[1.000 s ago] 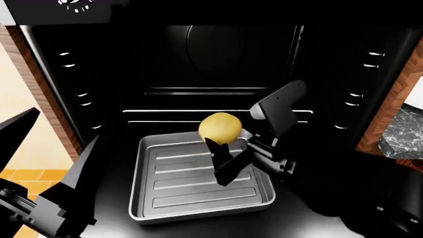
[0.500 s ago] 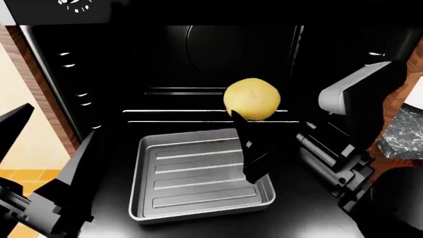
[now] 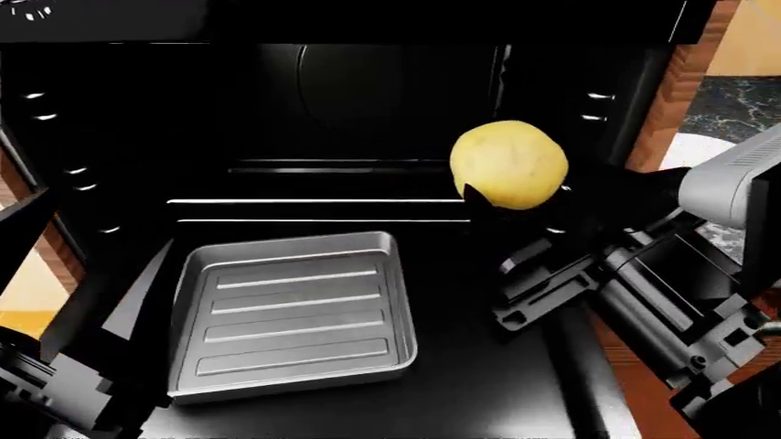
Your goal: Pick the potato from the oven and place it on the plate on the counter.
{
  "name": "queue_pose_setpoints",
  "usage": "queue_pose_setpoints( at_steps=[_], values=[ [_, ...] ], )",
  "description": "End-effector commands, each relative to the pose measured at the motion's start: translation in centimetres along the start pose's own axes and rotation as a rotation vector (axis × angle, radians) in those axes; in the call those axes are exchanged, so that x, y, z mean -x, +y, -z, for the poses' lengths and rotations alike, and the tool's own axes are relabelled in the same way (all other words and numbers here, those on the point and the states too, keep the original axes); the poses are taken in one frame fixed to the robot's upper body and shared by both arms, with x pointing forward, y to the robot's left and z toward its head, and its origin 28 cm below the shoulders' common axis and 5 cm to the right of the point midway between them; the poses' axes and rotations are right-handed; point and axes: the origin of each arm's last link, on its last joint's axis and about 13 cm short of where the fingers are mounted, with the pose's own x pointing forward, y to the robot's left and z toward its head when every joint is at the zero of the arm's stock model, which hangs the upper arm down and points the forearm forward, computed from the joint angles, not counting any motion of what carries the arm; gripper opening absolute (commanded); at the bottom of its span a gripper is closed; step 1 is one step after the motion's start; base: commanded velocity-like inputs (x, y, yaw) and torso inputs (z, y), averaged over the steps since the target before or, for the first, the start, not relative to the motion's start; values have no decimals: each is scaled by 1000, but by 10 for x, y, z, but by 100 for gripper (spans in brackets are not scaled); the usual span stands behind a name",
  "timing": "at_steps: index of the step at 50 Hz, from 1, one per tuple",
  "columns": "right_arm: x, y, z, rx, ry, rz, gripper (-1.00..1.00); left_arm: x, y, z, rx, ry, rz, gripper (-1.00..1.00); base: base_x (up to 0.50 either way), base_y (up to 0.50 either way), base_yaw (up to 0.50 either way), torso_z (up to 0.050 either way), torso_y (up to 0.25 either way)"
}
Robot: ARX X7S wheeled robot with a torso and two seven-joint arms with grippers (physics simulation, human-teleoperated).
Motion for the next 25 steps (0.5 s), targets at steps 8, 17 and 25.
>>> queue_pose_setpoints(
  at_steps=[8,17,25],
  values=[
    [1,-1,1,9,-19,14,-100,-1,0,-1,-2,0,4,100,-44,-409,0,0,0],
    [1,-2,3,8,-19,19,-100,-2,0,0,-2,0,4,100,-44,-410,0,0,0],
    [1,-2,3,9,-20,19,-100,-1,0,0,-3,0,4,100,-45,-409,0,0,0]
  ],
)
